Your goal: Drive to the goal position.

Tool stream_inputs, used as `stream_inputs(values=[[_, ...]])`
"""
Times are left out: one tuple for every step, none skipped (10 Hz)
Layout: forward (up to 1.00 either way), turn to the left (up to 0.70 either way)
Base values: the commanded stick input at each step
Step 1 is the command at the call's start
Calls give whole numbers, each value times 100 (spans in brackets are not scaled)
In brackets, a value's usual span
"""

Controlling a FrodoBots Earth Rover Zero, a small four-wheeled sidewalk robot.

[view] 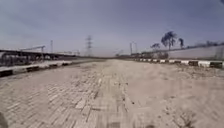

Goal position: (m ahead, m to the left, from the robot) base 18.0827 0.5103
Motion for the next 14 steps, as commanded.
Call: stream_inputs(values=[[100, 0], [100, 0], [100, 0], [100, 0], [100, 0], [100, 0], [100, 0], [100, 0], [100, 0], [100, 0], [100, 0], [100, 0], [100, 0], [100, 0]])
